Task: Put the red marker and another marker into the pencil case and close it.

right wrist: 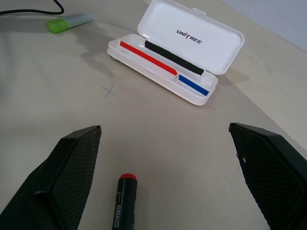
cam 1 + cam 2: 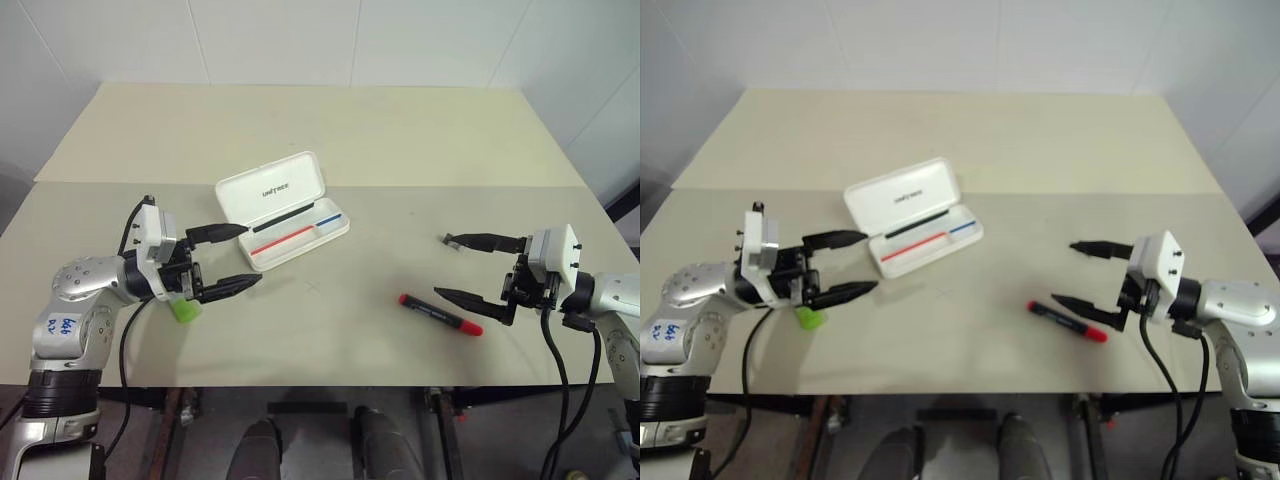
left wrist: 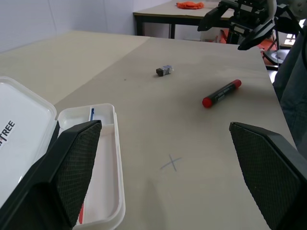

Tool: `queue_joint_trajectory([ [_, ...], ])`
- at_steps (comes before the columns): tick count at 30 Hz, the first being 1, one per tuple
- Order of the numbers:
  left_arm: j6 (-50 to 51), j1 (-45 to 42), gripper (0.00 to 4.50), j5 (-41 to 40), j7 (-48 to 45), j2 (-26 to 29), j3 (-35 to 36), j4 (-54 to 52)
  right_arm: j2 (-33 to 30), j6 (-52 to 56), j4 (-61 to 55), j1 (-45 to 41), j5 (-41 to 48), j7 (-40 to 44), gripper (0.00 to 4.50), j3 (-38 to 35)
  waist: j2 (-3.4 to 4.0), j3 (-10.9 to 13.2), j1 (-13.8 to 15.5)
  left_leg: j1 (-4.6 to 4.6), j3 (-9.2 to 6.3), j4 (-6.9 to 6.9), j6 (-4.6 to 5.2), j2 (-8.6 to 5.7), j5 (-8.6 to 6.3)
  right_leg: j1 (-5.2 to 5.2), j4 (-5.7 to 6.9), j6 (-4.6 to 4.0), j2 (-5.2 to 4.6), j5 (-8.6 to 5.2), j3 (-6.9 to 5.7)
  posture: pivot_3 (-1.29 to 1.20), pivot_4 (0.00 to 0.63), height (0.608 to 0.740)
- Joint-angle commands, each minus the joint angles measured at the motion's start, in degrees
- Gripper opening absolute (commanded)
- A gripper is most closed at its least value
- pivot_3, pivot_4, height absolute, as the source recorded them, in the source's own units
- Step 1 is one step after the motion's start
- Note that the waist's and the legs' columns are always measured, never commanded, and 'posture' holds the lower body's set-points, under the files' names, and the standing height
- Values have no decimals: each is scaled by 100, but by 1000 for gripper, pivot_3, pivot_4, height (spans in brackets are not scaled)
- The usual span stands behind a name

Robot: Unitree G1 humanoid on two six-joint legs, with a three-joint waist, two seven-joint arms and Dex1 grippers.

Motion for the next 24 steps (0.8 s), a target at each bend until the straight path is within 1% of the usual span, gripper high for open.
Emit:
queue_joint_trajectory([
  [1, -19, -52, 4475, 5, 47, 24, 15, -187, -15, -17, -62, -183, 1, -55, 4500, 41, 0, 0, -15, 1, 0, 0, 0, 0, 0, 0, 0, 0, 0, 0, 0, 0, 150, 740],
  [10, -261, 4, 4475, 372, 177, -20, -109, -15, 105, 46, -115, -433, 29, -197, 4500, 265, 0, 0, -14, 1, 0, 0, 0, 0, 0, 0, 2, 0, 0, 0, 0, 0, 150, 740],
  [13, -196, 33, 3848, 412, 162, 21, -127, 0, 324, 65, -237, -616, 38, -300, 4500, 460, 0, 0, -31, 2, 0, 0, 0, 0, 0, 0, 3, 0, 1, 0, 0, 0, 150, 740],
  [18, -299, 34, 2212, 711, 205, 42, -299, 151, 643, 215, -596, -641, 99, -448, 4500, 770, 0, 0, -15, 1, -1, -2, 0, 0, 0, -2, 6, 9, 1, 5, 0, 0, 150, 740],
  [21, -292, -73, 2212, 803, 272, -12, -325, 301, 716, 401, -887, -664, 140, -517, 4500, 964, 1, 0, -8, 1, -1, -2, 0, 0, 0, -2, 7, 13, 1, 7, 0, 0, 150, 740],
  [24, -478, -323, 2212, 1265, 514, -182, -657, 653, 810, 446, -1048, -694, 129, -591, 4500, 1096, 0, 0, 4, 2, -1, -1, 0, 0, 0, -2, 8, 10, 1, 5, 0, 0, 150, 740],
])
